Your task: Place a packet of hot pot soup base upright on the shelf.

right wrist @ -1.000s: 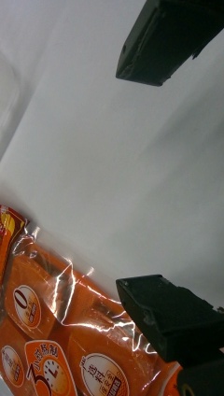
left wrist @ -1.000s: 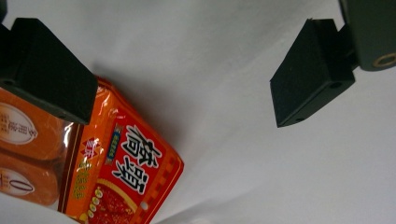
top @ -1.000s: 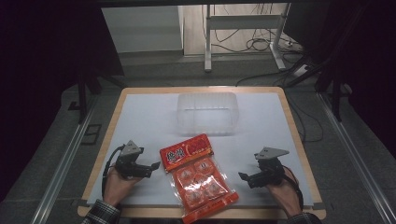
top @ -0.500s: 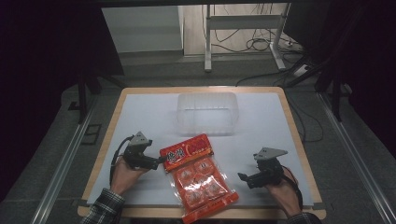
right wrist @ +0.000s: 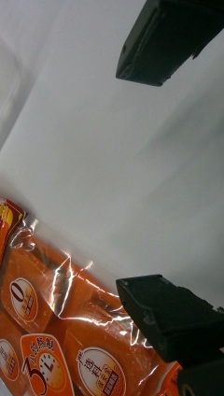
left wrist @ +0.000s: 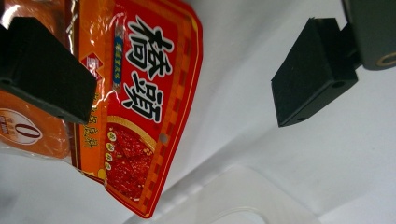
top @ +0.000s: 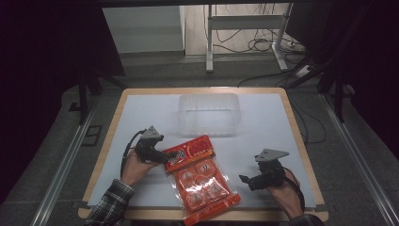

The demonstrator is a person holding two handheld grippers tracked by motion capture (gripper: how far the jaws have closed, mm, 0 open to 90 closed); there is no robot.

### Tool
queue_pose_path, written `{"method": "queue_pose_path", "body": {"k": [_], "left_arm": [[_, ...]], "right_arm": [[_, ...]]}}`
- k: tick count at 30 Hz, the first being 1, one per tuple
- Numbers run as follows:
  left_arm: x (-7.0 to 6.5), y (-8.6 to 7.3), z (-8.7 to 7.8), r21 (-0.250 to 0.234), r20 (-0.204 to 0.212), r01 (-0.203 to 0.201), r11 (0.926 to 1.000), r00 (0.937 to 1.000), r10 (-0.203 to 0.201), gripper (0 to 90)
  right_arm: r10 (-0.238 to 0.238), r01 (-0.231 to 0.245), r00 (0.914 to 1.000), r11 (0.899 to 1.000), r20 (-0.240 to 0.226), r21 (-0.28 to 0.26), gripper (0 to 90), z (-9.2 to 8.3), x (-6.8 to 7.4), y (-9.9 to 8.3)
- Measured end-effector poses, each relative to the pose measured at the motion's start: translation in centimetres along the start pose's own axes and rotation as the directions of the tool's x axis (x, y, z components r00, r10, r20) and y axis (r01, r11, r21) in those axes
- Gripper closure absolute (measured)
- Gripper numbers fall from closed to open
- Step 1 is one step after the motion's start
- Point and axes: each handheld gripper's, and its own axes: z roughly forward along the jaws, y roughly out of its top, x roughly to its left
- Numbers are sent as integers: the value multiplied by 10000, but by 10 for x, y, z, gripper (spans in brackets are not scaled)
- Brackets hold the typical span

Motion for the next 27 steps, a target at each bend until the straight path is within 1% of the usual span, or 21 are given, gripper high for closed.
{"method": "queue_pose_path", "body": {"k": [3,4,6,7,8,10,11,12,13,14,15,16,19,21,22,24,26,27], "left_arm": [[-4,-1,-2,36,-52,-132,9999,9999,132,84],[-5,-2,-4,-21,-84,-202,9998,9998,202,113],[-7,-5,-9,-166,-82,-166,9997,9998,165,214],[-8,-6,-13,-272,6,-141,9995,9999,141,372],[-9,-9,-16,-321,154,-115,9994,9998,120,372],[-13,-14,-24,-389,220,-190,9991,9996,199,536],[-17,-19,-30,-487,442,-209,9986,9988,231,712],[-17,-19,-30,-487,442,-209,9986,9988,231,777],[-20,-22,-34,-571,646,-256,9980,9975,293,777],[-24,-24,-36,-599,752,-320,9977,9965,364,863],[-28,-27,-38,-522,890,-394,9979,9951,440,898],[-31,-28,-37,-468,1024,-390,9981,9938,437,899],[-44,-35,-34,134,1194,-867,9961,9892,845,900],[-51,-39,-29,482,1416,-895,9948,9865,819,900],[-54,-41,-27,638,1505,-972,9932,9848,867,900],[-60,-43,-23,892,1522,-1148,9894,9832,1004,900],[-65,-43,-20,1018,1526,-1142,9882,9834,979,900],[-68,-44,-18,1136,1394,-1260,9855,9841,1098,900]], "right_arm": [[-13,13,10000,10000,-9,-8,20,0,0,0],[-16,16,10000,10000,-14,-3,20,0,0,0],[-20,20,10000,10000,-32,10,21,0,0,0],[-39,39,10000,10000,-40,7,21,0,1,0],[-39,39,10000,10000,-40,7,21,0,1,0],[-67,67,10000,10000,-35,-3,21,0,1,1],[-65,65,10000,10000,-48,6,22,0,1,1],[-65,65,10000,10000,-48,6,22,0,1,1],[-63,63,10000,10000,-53,8,22,0,1,0],[-69,69,10000,10000,-55,19,22,0,1,1],[-82,82,10000,10000,-52,20,22,1,1,1],[-100,100,9999,9999,-50,28,22,1,1,1],[-122,123,9999,9999,-66,37,22,1,2,1],[-125,126,9999,9999,-68,67,23,2,2,1],[-125,126,9999,9999,-68,67,23,2,2,1],[-134,134,9999,9999,-64,69,23,2,2,1],[-136,136,9999,9999,-75,82,23,2,2,1],[-139,140,9999,9999,-76,91,24,2,2,1]]}}
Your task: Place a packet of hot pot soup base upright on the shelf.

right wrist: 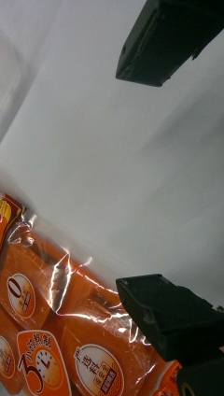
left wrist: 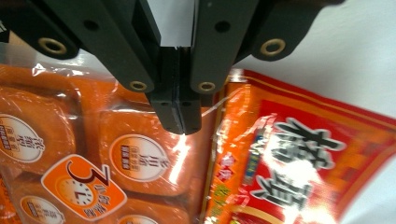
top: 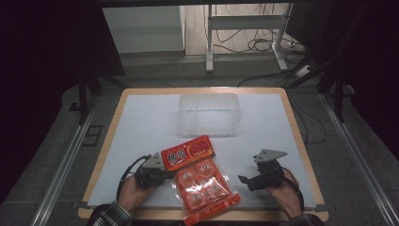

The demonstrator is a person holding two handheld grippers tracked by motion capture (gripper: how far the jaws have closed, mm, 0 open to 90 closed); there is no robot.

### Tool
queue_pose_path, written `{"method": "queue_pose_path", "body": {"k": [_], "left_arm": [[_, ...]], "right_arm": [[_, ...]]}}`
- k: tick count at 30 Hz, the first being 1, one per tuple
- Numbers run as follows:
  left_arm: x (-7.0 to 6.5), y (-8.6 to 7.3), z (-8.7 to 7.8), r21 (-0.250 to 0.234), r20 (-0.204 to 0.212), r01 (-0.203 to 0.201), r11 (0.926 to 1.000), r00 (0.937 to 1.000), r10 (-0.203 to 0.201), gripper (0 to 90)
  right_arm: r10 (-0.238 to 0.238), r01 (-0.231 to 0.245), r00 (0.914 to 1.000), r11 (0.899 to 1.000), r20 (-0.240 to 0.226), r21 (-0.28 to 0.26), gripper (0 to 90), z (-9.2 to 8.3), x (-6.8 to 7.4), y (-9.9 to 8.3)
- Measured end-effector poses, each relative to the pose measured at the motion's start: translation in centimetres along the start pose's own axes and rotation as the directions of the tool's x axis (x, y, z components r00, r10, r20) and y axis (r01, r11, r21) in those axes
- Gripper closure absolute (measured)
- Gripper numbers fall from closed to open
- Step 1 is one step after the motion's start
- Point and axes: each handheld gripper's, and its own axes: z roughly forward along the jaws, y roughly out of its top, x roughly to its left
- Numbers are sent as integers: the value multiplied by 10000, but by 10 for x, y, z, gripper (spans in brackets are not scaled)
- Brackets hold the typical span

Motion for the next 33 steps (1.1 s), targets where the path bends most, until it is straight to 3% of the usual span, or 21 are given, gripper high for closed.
{"method": "queue_pose_path", "body": {"k": [5,14,33], "left_arm": [[-1,3,4,-112,-280,113,9999,9995,-116,900],[0,11,16,-93,-817,-35,10000,9967,28,900],[17,40,47,-375,-532,182,9991,9984,-202,900]], "right_arm": [[-18,18,10000,10000,-4,35,24,1,0,0],[-65,65,10000,10000,8,50,24,1,1,1],[14,-14,10000,10000,24,50,24,1,-1,0]]}}
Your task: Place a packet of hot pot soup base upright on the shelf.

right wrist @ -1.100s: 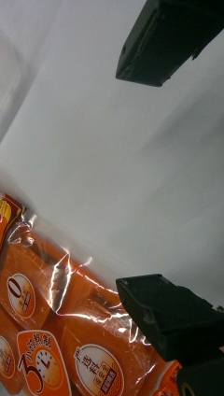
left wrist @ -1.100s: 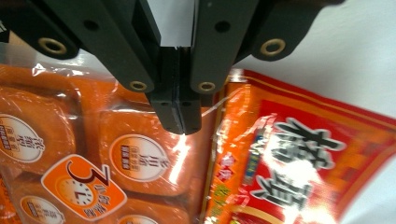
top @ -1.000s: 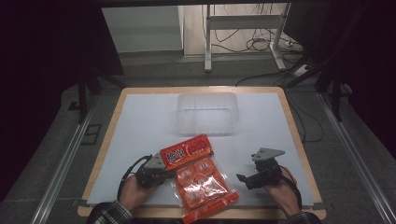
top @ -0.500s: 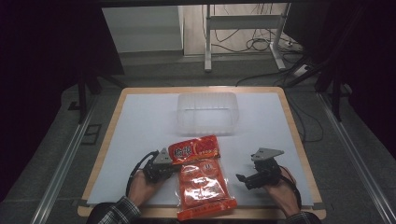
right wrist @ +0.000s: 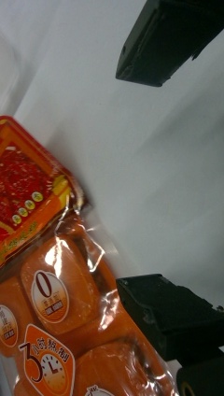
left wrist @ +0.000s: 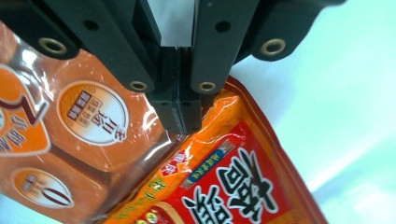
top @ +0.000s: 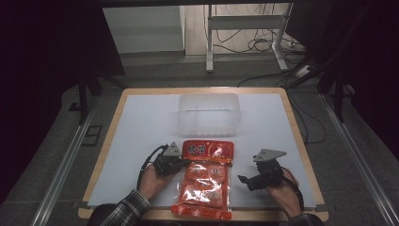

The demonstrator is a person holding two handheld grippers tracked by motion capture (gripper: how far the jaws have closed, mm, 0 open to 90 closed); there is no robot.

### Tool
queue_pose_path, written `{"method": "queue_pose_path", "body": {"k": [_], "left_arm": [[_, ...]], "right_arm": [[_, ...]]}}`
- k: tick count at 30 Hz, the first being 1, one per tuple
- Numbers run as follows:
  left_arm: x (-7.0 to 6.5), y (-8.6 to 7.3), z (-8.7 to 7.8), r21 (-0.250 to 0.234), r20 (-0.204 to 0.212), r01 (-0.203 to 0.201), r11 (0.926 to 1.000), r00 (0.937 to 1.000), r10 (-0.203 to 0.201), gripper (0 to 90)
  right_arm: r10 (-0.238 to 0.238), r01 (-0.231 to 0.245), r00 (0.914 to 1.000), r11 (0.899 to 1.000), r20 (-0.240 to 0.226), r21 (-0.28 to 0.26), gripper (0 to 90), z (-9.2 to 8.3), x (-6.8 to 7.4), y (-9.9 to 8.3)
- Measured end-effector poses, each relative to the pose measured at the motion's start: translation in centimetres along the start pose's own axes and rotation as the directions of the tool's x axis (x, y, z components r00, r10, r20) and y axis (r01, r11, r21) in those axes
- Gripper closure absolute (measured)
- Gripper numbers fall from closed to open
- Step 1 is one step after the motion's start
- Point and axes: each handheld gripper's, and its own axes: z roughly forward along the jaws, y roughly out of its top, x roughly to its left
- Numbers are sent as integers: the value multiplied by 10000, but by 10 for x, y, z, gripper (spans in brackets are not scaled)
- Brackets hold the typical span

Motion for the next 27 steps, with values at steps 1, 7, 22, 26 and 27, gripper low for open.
{"method": "queue_pose_path", "body": {"k": [1,7,22,26,27], "left_arm": [[0,2,2,13,6,-37,10000,10000,37,900],[0,15,14,-39,17,-158,9999,9999,158,900],[-9,44,43,40,199,-881,9961,9959,880,900],[-11,46,44,-20,265,-966,9953,9950,966,900],[-9,47,44,-14,324,-1019,9948,9943,1019,900]], "right_arm": [[0,0,10000,10000,0,0,24,0,0,0],[137,-137,9999,9999,10,-102,24,-1,-1,0],[172,-171,9998,9998,72,-115,24,-2,-3,0],[168,-168,9998,9998,78,-101,24,-2,-3,0],[173,-172,9998,9998,85,-103,25,-2,-3,-1]]}}
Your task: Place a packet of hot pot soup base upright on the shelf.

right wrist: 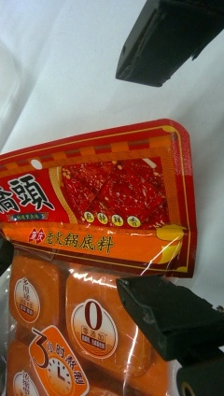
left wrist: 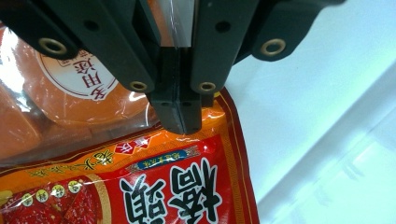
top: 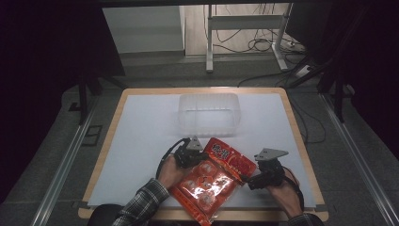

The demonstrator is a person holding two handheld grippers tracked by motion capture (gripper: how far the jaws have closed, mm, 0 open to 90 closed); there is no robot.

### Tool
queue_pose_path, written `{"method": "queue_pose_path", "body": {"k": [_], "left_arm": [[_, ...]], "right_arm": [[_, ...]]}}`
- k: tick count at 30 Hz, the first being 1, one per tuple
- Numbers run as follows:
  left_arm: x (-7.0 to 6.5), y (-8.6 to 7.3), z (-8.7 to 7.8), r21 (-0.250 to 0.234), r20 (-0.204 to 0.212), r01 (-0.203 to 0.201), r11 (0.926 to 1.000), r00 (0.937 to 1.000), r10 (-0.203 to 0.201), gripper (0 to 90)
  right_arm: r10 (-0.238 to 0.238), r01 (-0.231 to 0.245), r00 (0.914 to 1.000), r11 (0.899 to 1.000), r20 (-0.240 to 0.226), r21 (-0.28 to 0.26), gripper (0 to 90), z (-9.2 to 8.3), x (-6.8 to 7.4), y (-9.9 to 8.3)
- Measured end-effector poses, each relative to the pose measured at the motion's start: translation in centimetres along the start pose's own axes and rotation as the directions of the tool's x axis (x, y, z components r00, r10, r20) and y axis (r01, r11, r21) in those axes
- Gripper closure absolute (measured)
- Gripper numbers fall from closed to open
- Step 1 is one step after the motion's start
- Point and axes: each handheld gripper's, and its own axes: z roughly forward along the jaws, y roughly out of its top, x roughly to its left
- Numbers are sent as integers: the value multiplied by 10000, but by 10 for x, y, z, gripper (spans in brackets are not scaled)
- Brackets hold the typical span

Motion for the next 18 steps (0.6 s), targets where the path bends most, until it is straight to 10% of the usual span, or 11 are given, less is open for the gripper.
{"method": "queue_pose_path", "body": {"k": [18], "left_arm": [[7,-13,-43,-980,-329,569,9936,9976,-604,734]], "right_arm": [[10,-11,9999,9999,-121,-145,24,-2,0,0]]}}
